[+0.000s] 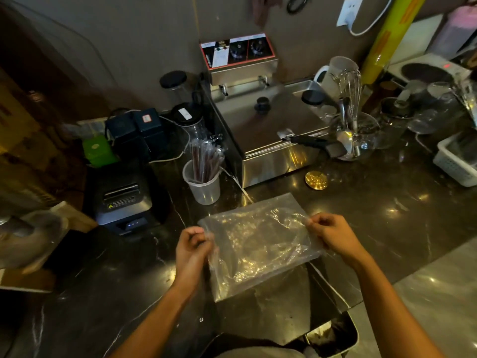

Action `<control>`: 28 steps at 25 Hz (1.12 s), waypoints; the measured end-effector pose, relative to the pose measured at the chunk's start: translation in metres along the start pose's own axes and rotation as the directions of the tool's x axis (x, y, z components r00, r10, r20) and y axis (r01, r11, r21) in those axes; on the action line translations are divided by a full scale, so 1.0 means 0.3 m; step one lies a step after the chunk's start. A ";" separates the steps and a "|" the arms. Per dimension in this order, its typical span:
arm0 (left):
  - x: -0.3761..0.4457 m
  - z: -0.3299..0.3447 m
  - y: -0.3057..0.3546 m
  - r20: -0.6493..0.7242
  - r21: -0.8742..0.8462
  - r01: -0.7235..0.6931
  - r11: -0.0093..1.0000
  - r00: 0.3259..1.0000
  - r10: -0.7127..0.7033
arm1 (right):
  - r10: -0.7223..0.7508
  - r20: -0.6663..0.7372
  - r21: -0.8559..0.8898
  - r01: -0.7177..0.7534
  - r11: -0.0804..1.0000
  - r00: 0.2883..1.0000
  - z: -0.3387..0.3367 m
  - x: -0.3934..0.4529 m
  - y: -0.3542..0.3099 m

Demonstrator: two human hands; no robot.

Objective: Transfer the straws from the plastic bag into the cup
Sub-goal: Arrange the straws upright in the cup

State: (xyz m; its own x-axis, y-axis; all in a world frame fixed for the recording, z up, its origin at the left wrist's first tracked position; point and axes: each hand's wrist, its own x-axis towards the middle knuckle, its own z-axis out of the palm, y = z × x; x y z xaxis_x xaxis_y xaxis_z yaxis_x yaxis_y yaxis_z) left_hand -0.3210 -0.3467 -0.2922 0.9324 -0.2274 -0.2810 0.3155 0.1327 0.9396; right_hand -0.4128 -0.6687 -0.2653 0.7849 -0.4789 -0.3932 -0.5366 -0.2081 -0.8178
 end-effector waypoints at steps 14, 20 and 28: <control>0.225 0.389 -0.124 0.130 0.398 0.333 0.855 0.902 -0.411 | 0.088 -0.295 -0.399 -0.207 0.893 0.951 -0.139 0.222 0.133; 0.260 0.385 -0.078 0.167 0.543 0.289 0.788 0.883 -0.439 | -0.005 -0.113 -0.527 -0.056 0.848 0.994 -0.022 0.241 0.098; 0.320 0.199 0.078 -0.197 0.512 0.126 0.850 0.980 -0.027 | -0.161 0.105 -0.366 0.188 0.911 0.981 0.260 0.301 -0.174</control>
State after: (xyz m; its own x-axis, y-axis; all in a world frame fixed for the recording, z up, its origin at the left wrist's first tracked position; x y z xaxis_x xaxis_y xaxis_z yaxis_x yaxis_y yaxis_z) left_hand -0.2347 -0.4230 -0.2856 0.9400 -0.0362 -0.3393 0.2957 -0.4097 0.8629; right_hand -0.2898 -0.6346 -0.2907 0.8891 -0.3468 -0.2987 -0.4545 -0.5921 -0.6655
